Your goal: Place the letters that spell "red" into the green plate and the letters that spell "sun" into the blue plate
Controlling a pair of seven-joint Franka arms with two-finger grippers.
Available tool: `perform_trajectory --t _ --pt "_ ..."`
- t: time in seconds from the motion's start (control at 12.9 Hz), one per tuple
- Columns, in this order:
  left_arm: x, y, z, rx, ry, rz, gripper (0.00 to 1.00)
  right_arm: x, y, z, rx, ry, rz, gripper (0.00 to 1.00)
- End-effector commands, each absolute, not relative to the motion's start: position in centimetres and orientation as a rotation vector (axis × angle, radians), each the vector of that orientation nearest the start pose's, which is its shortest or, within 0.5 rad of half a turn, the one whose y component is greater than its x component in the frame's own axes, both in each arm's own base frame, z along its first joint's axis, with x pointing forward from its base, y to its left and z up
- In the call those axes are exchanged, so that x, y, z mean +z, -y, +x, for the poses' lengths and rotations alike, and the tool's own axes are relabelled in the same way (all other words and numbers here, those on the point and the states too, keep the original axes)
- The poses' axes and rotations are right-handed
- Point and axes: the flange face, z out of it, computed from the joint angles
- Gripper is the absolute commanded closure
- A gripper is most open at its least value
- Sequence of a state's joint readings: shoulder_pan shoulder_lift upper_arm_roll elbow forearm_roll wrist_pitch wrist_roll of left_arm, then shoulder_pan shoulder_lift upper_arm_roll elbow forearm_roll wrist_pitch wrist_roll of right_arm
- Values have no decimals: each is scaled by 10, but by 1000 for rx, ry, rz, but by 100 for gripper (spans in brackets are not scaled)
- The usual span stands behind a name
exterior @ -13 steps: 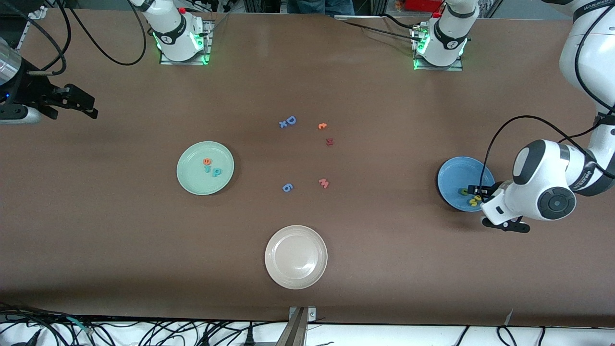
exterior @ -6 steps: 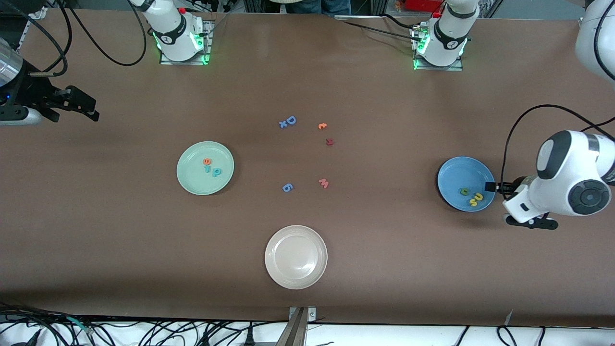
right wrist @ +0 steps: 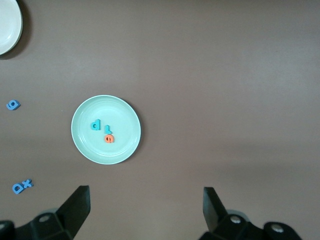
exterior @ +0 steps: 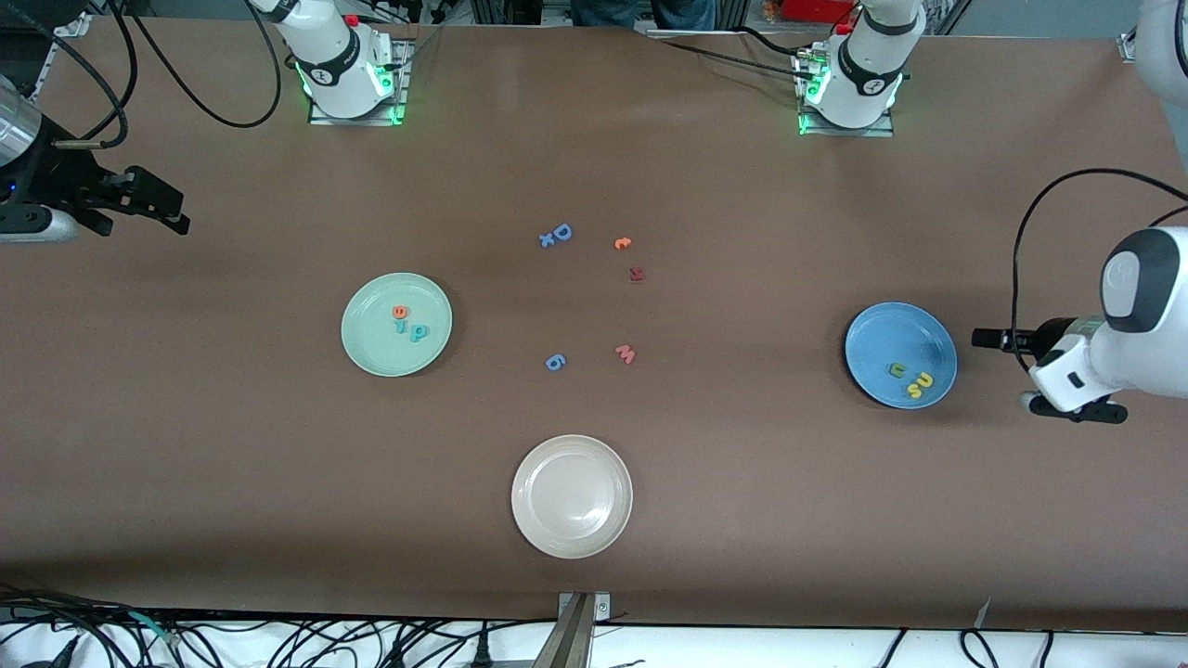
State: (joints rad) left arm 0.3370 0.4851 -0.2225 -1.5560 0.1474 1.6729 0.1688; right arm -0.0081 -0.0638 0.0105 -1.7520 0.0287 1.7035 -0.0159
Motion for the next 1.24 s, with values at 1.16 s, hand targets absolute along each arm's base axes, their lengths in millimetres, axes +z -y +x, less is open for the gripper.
perform_trajectory --t 1.16 --pt "612 -15 562 62 24 -3170 0 588 -4 543 -34 11 -3115 0"
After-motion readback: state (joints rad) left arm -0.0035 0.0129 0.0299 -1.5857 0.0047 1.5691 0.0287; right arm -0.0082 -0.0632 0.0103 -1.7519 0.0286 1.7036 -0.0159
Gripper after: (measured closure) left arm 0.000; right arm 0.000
